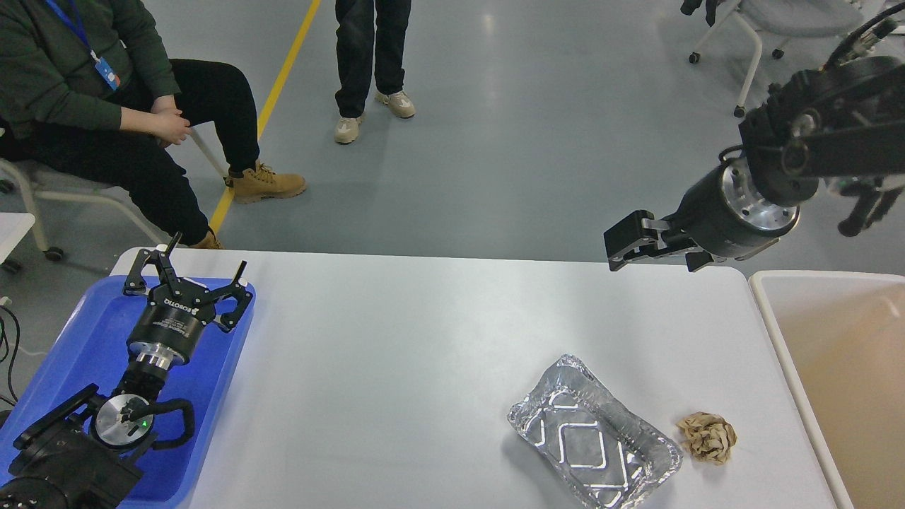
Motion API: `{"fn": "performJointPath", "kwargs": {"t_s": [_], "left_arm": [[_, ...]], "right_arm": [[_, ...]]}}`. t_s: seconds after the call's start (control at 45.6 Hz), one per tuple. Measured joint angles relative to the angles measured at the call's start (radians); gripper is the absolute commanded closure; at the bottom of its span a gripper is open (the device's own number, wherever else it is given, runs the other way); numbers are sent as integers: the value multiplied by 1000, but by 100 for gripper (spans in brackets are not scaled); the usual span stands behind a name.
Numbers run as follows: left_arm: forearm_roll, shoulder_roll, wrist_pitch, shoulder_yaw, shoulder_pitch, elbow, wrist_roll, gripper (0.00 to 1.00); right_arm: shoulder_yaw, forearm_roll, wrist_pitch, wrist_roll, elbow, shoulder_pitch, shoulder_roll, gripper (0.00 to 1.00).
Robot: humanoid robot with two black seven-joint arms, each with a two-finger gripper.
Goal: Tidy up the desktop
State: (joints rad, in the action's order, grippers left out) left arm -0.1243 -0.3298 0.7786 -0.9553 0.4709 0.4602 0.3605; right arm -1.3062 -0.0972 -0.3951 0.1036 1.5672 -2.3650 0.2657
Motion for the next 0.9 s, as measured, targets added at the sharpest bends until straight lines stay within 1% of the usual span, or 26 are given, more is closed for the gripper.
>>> {"fn": "performJointPath", "kwargs": {"t_s": [0.329, 0.504, 0.657, 0.898], "left_arm": [[0, 1, 0, -1, 0, 0, 0, 1], [0, 1, 1, -4, -1, 0, 0, 1], [0, 2, 1, -6, -1, 0, 0, 1], [0, 3, 1, -8, -1, 0, 0, 1]], "right_arm": [[-34, -4, -169, -50, -10, -53, -56, 0], [-75, -6, -236, -63, -13, -60, -75, 0], [-88, 1, -266, -68, -15, -54, -92, 0], [-84, 12, -284, -69, -17, -47, -105, 0]]}}
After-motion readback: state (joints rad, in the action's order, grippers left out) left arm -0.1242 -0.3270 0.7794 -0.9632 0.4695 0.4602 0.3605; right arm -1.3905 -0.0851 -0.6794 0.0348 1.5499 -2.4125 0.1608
